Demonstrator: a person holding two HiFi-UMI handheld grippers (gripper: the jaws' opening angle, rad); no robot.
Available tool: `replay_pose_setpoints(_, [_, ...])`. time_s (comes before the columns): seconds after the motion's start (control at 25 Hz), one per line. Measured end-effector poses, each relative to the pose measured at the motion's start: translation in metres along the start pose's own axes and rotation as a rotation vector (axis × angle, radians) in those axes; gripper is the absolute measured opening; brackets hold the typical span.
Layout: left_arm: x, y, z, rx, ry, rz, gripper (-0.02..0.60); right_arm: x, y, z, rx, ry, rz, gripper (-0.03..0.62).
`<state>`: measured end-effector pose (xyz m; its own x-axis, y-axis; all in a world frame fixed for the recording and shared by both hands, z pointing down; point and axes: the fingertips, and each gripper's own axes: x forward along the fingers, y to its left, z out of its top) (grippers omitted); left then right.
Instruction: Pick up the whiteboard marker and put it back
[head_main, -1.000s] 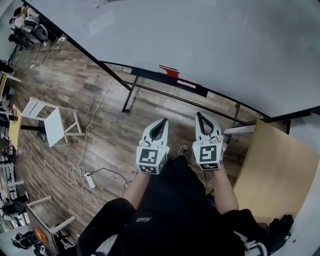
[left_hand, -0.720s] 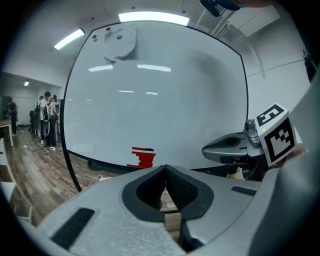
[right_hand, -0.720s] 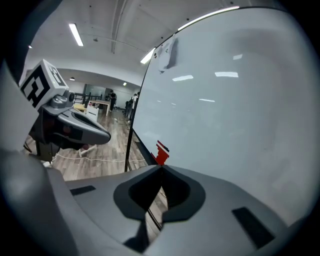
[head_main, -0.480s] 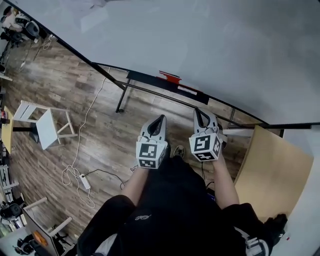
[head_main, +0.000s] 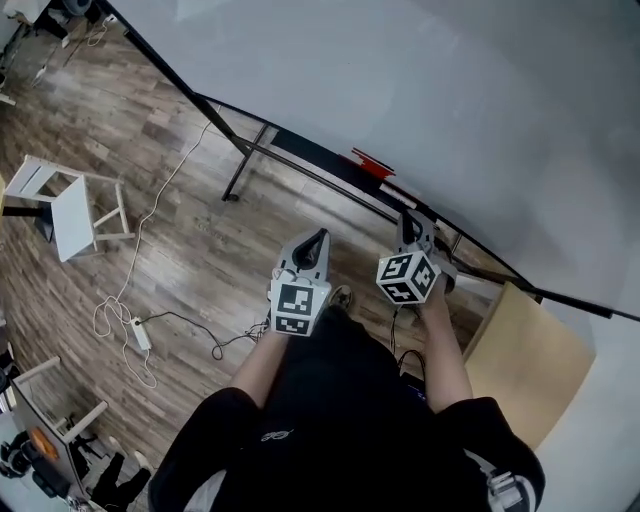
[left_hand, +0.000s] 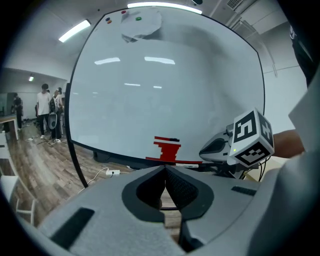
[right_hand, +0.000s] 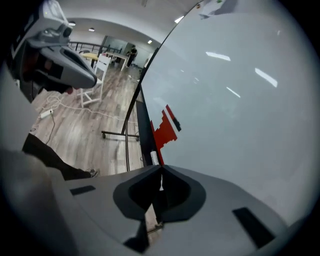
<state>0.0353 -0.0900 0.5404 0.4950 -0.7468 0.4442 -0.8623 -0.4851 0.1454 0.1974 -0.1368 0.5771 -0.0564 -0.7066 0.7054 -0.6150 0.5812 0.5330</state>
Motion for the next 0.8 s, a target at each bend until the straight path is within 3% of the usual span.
replay_pose_setpoints(0.4, [-0.002,0.055,-0.028,-0.068,0.037,0.070,0.006,0.054,0.015,-0.011,-0.158,0.177,0.018,0.009])
replay_pose_setpoints(0.52, [-0.003,0.067,-0.031,-0.078,0.036,0.082,0.005,0.067,0.020,-0.018,-0.174,0.228,0.030,0.084])
replay_pose_setpoints(0.8, [-0.006,0.089,-0.036,-0.101,0.041,0.102,0.005,0.084,0.020,-0.023,-0.233,0.305,0.024,0.075])
